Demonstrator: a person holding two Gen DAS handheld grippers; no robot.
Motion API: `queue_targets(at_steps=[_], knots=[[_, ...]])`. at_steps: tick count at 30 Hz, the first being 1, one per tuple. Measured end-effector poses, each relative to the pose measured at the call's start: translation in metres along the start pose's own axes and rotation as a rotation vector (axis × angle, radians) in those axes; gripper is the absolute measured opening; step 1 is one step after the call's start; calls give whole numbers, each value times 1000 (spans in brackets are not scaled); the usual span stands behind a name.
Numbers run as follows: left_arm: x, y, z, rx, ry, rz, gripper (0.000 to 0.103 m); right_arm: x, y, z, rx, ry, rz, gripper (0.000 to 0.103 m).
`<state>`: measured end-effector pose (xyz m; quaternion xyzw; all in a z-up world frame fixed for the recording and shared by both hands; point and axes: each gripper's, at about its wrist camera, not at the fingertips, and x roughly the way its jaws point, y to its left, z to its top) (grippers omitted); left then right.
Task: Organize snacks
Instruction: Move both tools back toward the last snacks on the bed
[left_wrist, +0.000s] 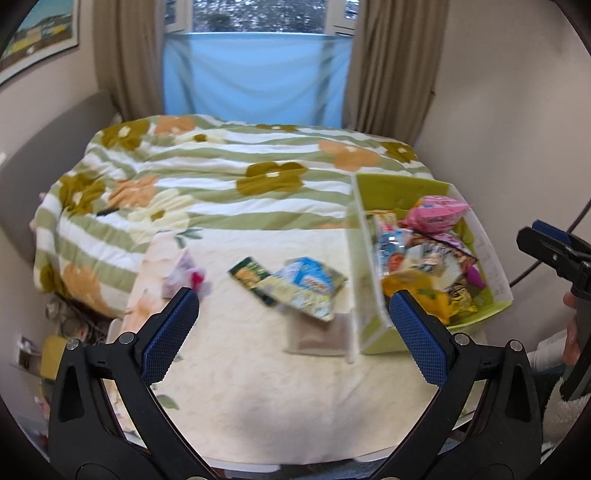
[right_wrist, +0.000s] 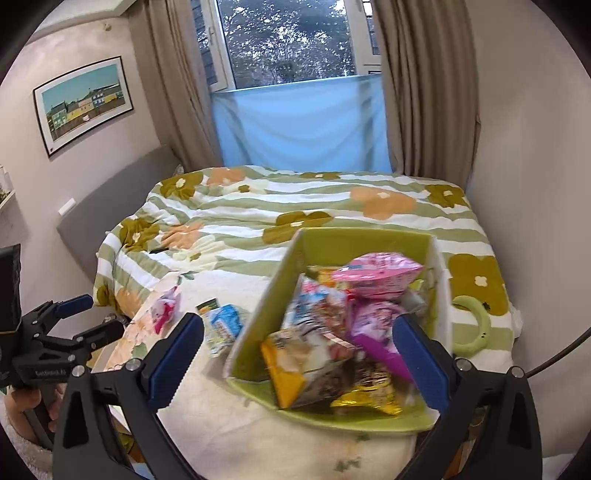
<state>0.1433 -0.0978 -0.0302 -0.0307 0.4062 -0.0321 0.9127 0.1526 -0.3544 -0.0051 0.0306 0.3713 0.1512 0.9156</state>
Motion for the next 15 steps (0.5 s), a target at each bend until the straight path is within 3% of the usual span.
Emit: queue_targets(at_steps=[9,15], knots=[[12,90,0,11,48,-22,102,20,69,-7,49,-59,50,102],[42,140,2,23,119,-59,102,52,116,-9,113,-22,31,102]])
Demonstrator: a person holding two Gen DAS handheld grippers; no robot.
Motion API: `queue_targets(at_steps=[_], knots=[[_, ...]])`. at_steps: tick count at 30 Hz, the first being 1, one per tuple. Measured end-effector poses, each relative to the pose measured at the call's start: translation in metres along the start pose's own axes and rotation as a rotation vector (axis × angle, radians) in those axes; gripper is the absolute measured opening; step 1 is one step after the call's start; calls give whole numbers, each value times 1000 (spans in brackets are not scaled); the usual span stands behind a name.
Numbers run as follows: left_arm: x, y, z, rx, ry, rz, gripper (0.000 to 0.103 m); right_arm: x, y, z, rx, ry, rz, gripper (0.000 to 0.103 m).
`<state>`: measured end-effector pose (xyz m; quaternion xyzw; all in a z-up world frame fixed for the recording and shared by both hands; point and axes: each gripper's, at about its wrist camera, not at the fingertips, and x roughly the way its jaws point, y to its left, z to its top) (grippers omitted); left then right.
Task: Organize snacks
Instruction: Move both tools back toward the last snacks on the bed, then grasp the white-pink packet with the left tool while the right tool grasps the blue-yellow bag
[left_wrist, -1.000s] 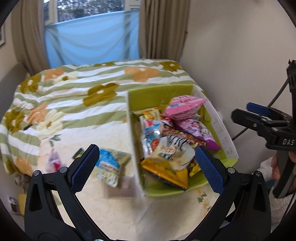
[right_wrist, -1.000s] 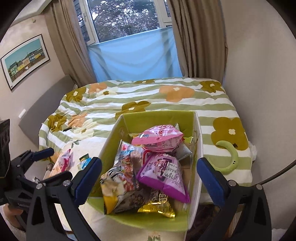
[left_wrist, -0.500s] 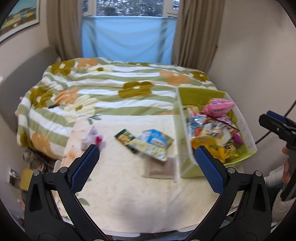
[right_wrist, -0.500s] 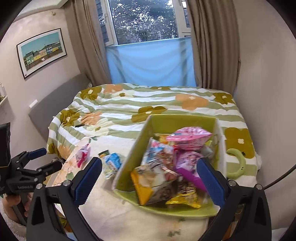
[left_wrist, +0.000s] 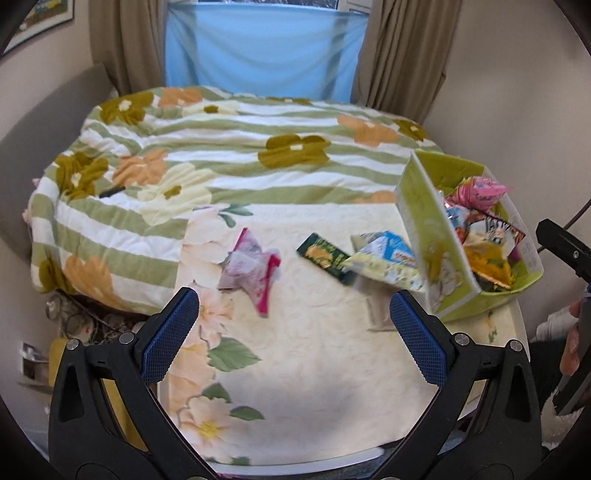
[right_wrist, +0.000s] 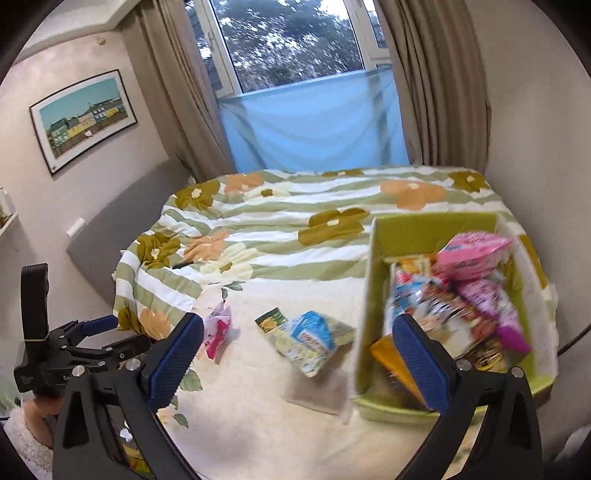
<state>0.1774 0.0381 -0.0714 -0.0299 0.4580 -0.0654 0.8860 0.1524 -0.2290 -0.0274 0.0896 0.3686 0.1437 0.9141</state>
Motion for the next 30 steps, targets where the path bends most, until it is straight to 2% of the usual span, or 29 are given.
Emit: queue_targets(at_steps=[4,12,17,22,25,30], knots=[[23,29,7,17,44,-41,102,27,21,-5,51,45,-27,102],[106,66,17,68,187,-157,102,90,33,-13,212,99,-108,102],[154,75,19,126,236,-162,102,127,36,-16,248,109,-221,102],[187,79,23,145,265,-191,102,158,31,-14,255,136,-310,102],[201,76,23,171,271,-192,100,175,28,-12,256,164,-343,102],[217,70,23,194,292,-189,91,202,19,-16,275,209,-372,102]])
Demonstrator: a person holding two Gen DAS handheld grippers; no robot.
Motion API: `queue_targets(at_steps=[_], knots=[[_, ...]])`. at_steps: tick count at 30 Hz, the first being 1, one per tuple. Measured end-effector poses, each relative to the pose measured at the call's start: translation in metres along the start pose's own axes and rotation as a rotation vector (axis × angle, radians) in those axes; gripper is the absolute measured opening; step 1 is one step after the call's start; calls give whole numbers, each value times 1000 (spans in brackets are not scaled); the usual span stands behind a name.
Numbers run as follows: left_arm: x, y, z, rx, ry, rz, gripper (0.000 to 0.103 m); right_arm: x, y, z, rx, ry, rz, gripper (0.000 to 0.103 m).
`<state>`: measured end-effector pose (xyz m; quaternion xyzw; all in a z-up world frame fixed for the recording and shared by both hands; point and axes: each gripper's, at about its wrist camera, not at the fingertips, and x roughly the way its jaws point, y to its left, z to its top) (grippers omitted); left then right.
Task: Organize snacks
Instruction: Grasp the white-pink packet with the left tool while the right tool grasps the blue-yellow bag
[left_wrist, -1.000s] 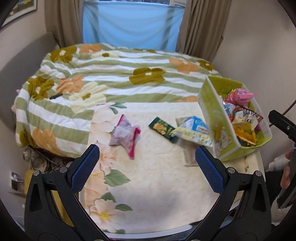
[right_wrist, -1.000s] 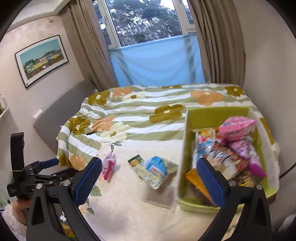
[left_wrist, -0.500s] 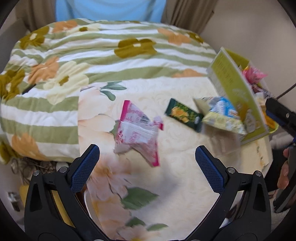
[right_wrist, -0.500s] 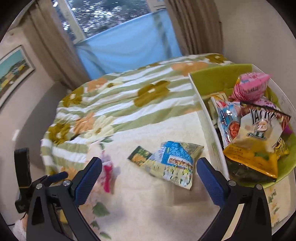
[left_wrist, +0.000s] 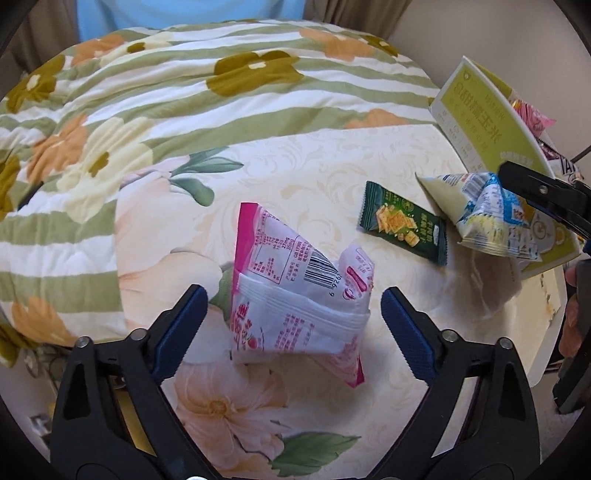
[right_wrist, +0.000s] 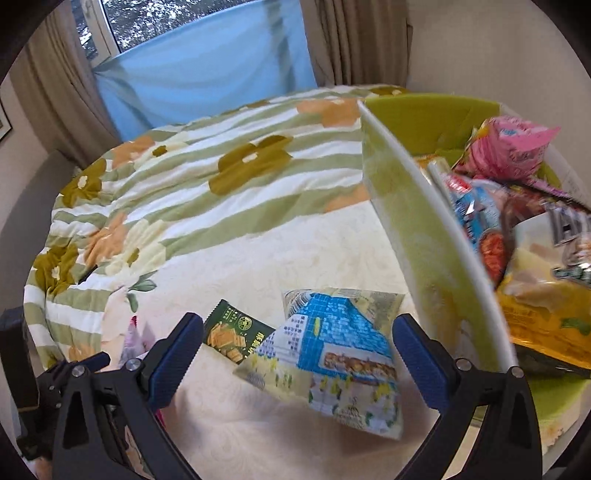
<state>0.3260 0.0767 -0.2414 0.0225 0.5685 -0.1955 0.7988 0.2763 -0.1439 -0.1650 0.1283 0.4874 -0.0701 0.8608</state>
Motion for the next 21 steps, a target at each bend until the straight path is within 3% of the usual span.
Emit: queue_targets(at_steps=[4,6,12,16,21], knots=[[8,2,0,-6,17,-7,81,16,-1,-1,8,27,-28,102],[12,2,0,-6,28,-3,71,23,-4,0,14,48,-39,102],[15,3,-1,-19,49,-10,60,38,-9,1,18,106,-44,102],[15,3,-1,-32,56,-1,58,47,-12,0,26,156,-32,100],[10,4,-6,-69,70,-4,57,56,-24,0,67,215,4,88]])
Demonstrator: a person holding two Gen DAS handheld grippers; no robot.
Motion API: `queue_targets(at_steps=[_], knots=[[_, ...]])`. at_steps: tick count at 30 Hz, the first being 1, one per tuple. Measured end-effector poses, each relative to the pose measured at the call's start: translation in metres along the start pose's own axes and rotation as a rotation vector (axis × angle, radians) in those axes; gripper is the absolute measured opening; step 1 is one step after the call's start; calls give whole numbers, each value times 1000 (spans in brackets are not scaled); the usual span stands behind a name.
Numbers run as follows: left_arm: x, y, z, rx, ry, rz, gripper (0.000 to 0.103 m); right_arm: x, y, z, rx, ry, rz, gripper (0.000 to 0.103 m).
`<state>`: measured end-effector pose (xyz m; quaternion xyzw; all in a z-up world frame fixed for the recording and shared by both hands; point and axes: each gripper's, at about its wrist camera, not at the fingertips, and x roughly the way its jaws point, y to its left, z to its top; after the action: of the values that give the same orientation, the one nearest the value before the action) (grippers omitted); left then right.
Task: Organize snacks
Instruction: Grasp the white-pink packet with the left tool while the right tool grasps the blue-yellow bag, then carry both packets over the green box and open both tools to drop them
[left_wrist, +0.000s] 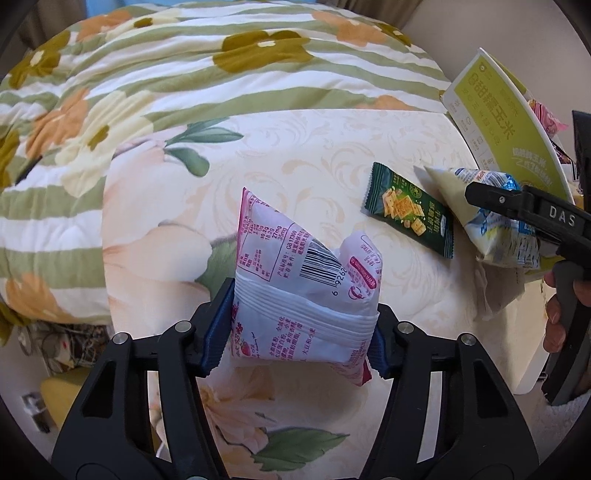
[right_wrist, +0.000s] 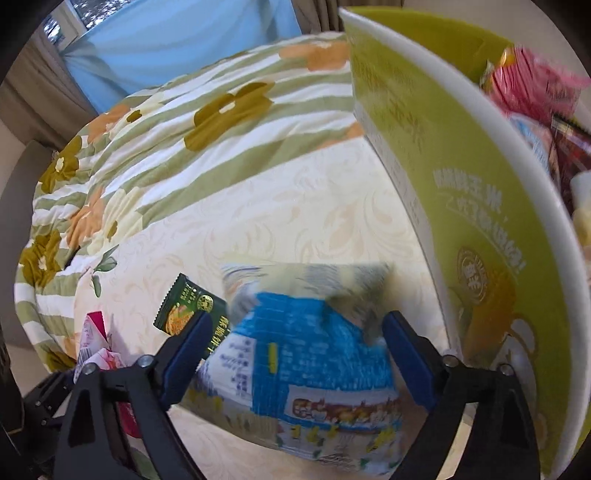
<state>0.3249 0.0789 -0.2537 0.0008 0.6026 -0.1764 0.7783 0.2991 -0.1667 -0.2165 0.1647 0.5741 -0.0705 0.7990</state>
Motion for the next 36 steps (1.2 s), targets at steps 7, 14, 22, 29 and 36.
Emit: queue_targets(at_steps=[7,14,22,29,36], knots=[[-15,3,-11,-41,-16,-7,57,8,-7,-8,1,60,40,87],[-36,4,-19,-68,-53,-8,57,-1,-3,-17,-52,25,38,66],[-80,-2,-19,-68,-135,-13,57,-31,5,-21,-72,-36,68,60],[-125,-15,-9,-42,-233,-13,57,-83,15,-29,-88,-118,114,60],[-153,-48,12,13,-292,-44,57,-140,10,-33,-85,-209,143,60]])
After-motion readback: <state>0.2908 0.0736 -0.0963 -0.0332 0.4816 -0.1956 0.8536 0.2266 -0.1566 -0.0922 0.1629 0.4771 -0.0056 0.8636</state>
